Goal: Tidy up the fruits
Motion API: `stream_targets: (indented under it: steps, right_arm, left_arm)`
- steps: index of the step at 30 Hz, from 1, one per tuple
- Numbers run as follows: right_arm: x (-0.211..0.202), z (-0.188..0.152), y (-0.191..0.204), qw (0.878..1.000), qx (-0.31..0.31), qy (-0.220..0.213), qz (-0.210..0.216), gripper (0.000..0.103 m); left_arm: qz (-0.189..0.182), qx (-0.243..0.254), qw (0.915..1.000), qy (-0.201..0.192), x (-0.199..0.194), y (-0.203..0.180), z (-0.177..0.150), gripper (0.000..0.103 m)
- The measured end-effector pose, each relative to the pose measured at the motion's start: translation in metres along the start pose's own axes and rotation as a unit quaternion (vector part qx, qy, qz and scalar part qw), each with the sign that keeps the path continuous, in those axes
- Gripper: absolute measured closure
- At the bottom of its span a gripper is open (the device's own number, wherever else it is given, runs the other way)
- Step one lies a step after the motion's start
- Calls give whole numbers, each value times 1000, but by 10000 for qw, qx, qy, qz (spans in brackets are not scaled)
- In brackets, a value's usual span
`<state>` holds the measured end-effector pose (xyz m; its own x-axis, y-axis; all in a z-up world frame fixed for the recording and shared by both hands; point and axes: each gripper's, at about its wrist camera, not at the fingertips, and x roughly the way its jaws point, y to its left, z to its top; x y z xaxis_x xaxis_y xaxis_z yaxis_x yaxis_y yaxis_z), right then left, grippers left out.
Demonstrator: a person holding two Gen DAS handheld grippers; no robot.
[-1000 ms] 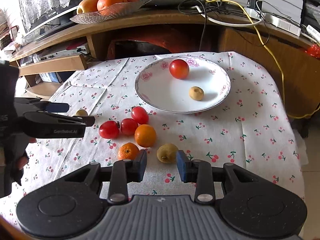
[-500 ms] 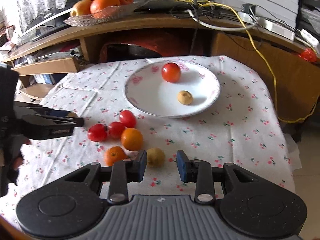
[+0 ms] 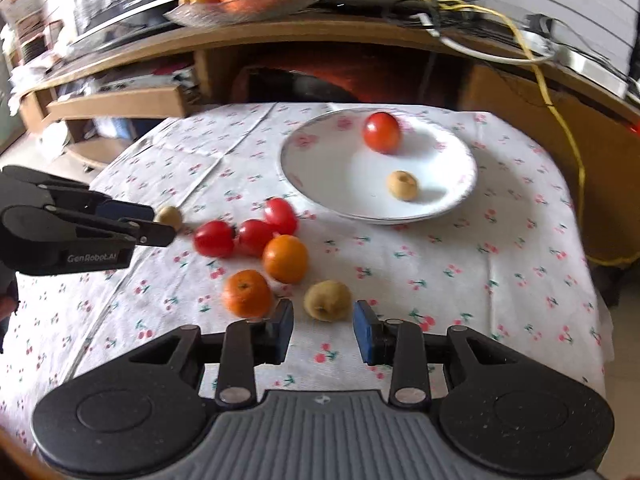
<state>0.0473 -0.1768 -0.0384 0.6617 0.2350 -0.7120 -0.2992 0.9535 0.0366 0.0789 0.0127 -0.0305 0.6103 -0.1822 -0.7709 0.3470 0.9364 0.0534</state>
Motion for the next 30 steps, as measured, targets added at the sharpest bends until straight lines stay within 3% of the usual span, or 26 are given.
stream_targets:
  steps: [10,15,20,25,30]
  right_arm:
    - [28,2,6,9998,-60,158,-91,64]
    - [34,4,8,9997,-122,135,-147,64]
    - [34,5,10,9997,-80,138,-203,65]
    - [31,7,7,9995,19,205,-240,72]
    - [29,6,6,9994,73,245,-230,73]
  left_arm:
    - [-232,170,9995,93,2,-9,-6,63]
    - [-62,-15,10000,-35,0,4,-3,46]
    - [91,-91,9998,-148,11,13,5,39]
    - [272,-182,9995,33,29,21,4,42]
    - [108,-129,9998,73,28,14,7,64]
